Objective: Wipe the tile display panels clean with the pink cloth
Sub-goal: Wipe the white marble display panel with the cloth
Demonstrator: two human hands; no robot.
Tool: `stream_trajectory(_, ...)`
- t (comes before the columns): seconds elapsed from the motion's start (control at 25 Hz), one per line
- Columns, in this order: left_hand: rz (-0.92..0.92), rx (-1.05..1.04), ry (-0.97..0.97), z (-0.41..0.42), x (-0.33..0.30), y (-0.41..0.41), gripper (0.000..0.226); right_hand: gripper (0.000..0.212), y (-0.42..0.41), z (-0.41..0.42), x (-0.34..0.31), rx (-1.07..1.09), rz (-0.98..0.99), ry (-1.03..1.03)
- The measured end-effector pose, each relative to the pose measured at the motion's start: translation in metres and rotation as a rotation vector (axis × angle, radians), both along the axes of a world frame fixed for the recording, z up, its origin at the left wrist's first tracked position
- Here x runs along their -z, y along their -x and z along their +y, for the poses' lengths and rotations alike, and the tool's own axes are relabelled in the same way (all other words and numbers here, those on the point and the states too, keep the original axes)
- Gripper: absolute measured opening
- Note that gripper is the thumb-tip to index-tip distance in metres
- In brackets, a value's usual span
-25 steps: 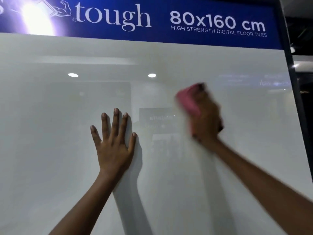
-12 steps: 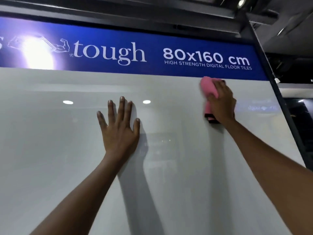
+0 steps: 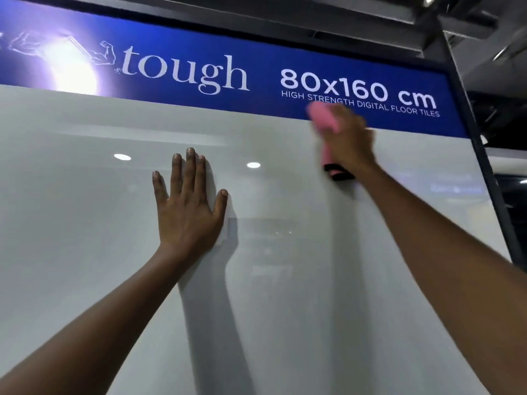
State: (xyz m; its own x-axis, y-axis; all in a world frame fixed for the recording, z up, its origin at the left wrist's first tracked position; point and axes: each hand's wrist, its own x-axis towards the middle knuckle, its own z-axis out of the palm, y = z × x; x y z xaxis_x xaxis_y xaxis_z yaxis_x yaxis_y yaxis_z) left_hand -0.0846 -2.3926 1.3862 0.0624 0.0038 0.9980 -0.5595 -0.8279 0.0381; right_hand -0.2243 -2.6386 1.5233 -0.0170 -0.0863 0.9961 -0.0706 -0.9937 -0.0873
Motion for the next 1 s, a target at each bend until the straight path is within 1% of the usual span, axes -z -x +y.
stream_trajectory(0.04,0.003,0.003,-0.004,0.0,-0.001,0.001,0.075,0.052,0.012,-0.024,0.005,0.013,-0.05,-0.123)
stream_trajectory(0.08,0.01,0.004,-0.005,0.0,-0.002,0.002,0.075,0.053,0.017,-0.038,0.016,0.053,-0.07,-0.174)
stream_trajectory(0.12,0.024,0.013,0.004,0.0,-0.002,0.004,0.075,0.055,0.016,-0.039,0.033,0.083,-0.075,-0.171)
stream_trajectory(0.16,0.038,0.033,0.03,-0.001,-0.002,0.006,0.076,0.057,0.009,-0.035,0.056,0.094,-0.072,-0.105)
stream_trajectory(0.2,0.047,0.058,0.067,-0.006,-0.001,0.011,0.076,0.061,0.005,-0.026,0.086,0.078,-0.068,0.018)
stream_trajectory(0.24,0.041,0.081,0.096,-0.015,0.003,0.018,0.075,0.066,0.001,-0.016,0.122,0.043,-0.037,0.186)
stream_trajectory(0.28,0.014,0.104,0.107,-0.03,0.007,0.026,0.074,0.068,-0.003,-0.015,0.16,0.026,0.01,0.401)
stream_trajectory(0.32,-0.023,0.128,0.099,-0.05,0.012,0.035,0.072,0.07,-0.003,-0.026,0.188,0.01,0.074,0.573)
stream_trajectory(0.36,-0.043,0.148,0.082,-0.069,0.016,0.043,0.072,0.07,0.001,-0.045,0.198,-0.005,0.123,0.68)
stream_trajectory(0.4,-0.036,0.157,0.068,-0.087,0.019,0.048,0.072,0.069,0.009,-0.07,0.191,-0.054,0.13,0.707)
stream_trajectory(0.44,-0.012,0.147,0.065,-0.103,0.021,0.052,0.072,0.067,0.017,-0.099,0.174,-0.081,0.079,0.633)
stream_trajectory(0.48,0.008,0.123,0.076,-0.114,0.023,0.053,0.072,0.066,0.025,-0.124,0.152,-0.07,0.003,0.478)
stream_trajectory(0.56,0.025,0.067,0.104,-0.121,0.024,0.05,0.07,0.069,0.041,-0.162,0.101,0.049,-0.135,0.116)
stream_trajectory(0.64,0.028,0.049,0.106,-0.12,0.025,0.047,0.069,0.068,0.054,-0.177,0.045,0.047,-0.157,-0.157)
stream_trajectory(0.68,0.027,0.049,0.107,-0.119,0.026,0.047,0.069,0.064,0.055,-0.173,0.021,0.022,-0.148,-0.217)
stream_trajectory(0.72,0.023,0.051,0.111,-0.118,0.027,0.047,0.068,0.059,0.055,-0.161,0.002,-0.004,-0.137,-0.199)
stream_trajectory(0.8,0.021,0.058,0.109,-0.119,0.026,0.048,0.066,0.055,0.041,-0.127,-0.008,-0.128,-0.116,-0.025)
stream_trajectory(0.84,0.021,0.07,0.109,-0.119,0.026,0.049,0.064,0.054,0.029,-0.105,0.005,-0.196,-0.09,0.123)
stream_trajectory(0.88,0.019,0.094,0.11,-0.118,0.026,0.05,0.063,0.051,0.016,-0.081,0.032,-0.218,-0.032,0.299)
stream_trajectory(0.92,0.022,0.143,0.113,-0.115,0.025,0.052,0.063,0.052,0.002,-0.059,0.07,-0.18,0.03,0.493)
stream_trajectory(0.96,0.033,0.213,0.119,-0.112,0.027,0.054,0.064,0.057,-0.005,-0.042,0.106,-0.149,0.107,0.648)
stream_trajectory(1.0,0.045,0.288,0.129,-0.109,0.03,0.057,0.067,0.063,-0.003,-0.034,0.129,-0.144,0.186,0.722)
